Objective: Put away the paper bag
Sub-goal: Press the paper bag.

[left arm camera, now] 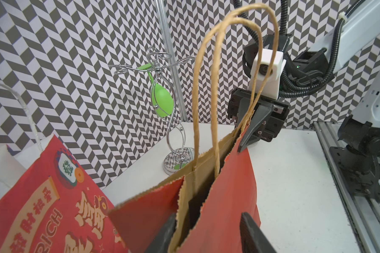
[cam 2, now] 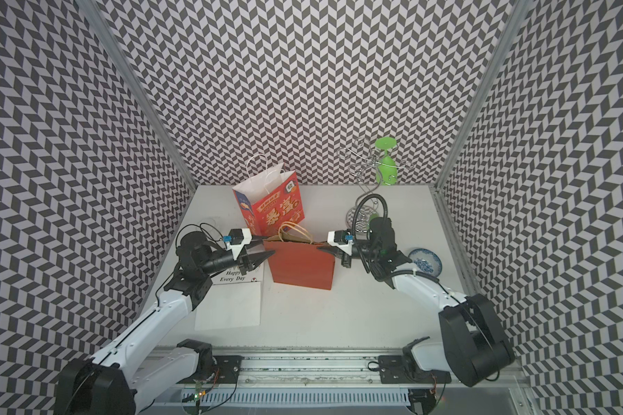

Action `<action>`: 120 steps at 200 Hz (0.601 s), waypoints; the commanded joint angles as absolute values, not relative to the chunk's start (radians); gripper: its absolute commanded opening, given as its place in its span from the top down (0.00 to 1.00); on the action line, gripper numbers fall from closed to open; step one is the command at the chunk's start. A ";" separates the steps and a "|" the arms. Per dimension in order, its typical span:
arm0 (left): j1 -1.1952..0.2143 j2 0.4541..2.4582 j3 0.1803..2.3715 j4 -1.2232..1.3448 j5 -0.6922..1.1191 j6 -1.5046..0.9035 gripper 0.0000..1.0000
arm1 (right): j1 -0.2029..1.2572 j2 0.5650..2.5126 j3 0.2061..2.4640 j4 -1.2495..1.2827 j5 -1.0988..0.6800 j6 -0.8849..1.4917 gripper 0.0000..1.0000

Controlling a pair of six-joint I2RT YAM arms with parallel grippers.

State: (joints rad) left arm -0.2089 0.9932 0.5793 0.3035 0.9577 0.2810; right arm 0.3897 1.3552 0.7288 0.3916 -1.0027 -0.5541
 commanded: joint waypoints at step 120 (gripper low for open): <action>-0.205 0.894 0.747 0.038 1.069 0.358 0.00 | 0.390 1.023 0.729 0.124 -1.057 -0.639 0.89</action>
State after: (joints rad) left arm -0.2081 0.8494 0.6762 0.1234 0.9173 0.2989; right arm 0.3897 1.0649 0.7280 0.2134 -1.0046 -0.5644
